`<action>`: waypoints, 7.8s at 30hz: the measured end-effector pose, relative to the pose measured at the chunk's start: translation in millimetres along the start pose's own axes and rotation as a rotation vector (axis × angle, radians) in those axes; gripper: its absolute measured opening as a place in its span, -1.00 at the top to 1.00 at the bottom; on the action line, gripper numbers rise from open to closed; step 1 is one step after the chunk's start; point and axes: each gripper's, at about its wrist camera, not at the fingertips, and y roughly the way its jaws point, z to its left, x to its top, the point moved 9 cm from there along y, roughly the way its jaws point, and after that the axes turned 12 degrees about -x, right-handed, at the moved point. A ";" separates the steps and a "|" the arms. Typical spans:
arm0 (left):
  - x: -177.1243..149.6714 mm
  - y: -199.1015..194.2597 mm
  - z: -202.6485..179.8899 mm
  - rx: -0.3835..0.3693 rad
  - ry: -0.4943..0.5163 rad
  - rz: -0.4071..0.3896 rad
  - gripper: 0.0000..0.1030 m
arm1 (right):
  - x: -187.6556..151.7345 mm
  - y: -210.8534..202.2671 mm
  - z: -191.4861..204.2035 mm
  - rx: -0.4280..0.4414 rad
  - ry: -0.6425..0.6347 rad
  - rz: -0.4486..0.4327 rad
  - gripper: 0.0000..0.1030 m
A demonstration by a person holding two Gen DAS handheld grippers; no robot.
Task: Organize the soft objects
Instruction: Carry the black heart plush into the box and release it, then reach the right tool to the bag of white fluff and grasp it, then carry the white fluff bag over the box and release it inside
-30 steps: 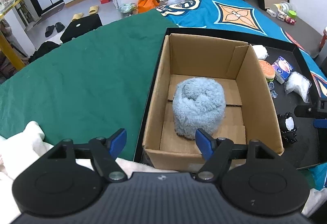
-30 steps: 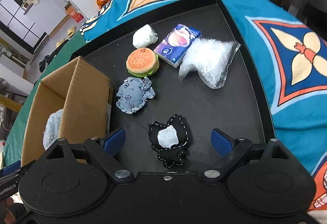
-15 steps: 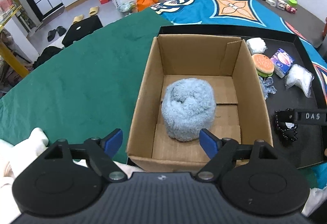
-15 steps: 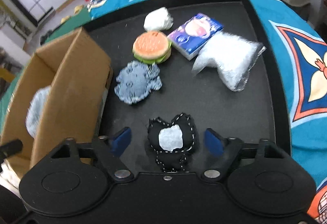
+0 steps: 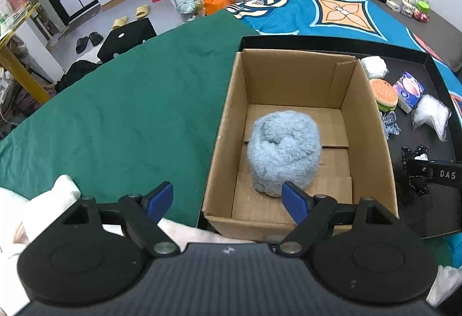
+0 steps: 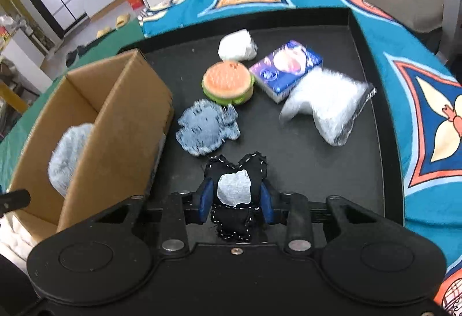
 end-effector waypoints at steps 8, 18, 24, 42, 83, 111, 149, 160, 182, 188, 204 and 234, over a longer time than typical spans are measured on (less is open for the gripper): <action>-2.9 -5.6 7.0 -0.040 -0.022 -0.018 -0.57 | 16.7 -24.7 12.6 0.048 0.000 -0.108 0.34; -8.9 -6.0 17.3 -0.068 -0.057 -0.045 -0.57 | 34.5 -53.2 18.8 0.102 -0.006 -0.226 0.34; -9.6 -5.6 17.9 -0.096 -0.065 -0.065 -0.51 | 38.3 -69.7 31.0 0.147 -0.029 -0.284 0.34; -13.0 7.7 24.4 -0.221 -0.138 -0.085 0.42 | 43.5 -80.1 84.9 0.233 -0.112 -0.376 0.34; -14.4 19.0 40.2 -0.221 -0.183 -0.068 0.37 | 40.8 -35.4 56.3 0.018 -0.019 -0.268 -0.35; 10.8 8.4 33.2 -0.047 -0.131 -0.026 -0.45 | 73.1 6.1 -40.1 -0.017 0.164 -0.018 -0.46; 17.7 34.6 6.4 0.018 -0.079 0.041 -0.46 | 69.8 51.1 -88.2 0.052 0.376 0.062 0.46; 11.2 20.0 20.3 0.021 -0.070 0.015 -0.46 | 68.9 11.9 -69.3 0.111 0.329 -0.003 0.46; 17.5 11.5 26.5 -0.065 -0.043 -0.004 -0.45 | 89.7 -68.8 20.6 0.195 0.096 -0.142 0.46; 19.1 13.7 28.5 -0.112 -0.073 -0.013 -0.40 | 94.2 -74.3 48.8 0.196 0.041 -0.151 0.46; 18.2 29.1 26.4 -0.244 -0.140 -0.026 0.33 | 95.8 -72.7 128.1 0.173 -0.176 -0.123 0.45; 14.3 42.0 45.8 -0.295 -0.237 -0.057 0.73 | 108.6 -73.2 130.6 0.142 -0.212 -0.099 -0.34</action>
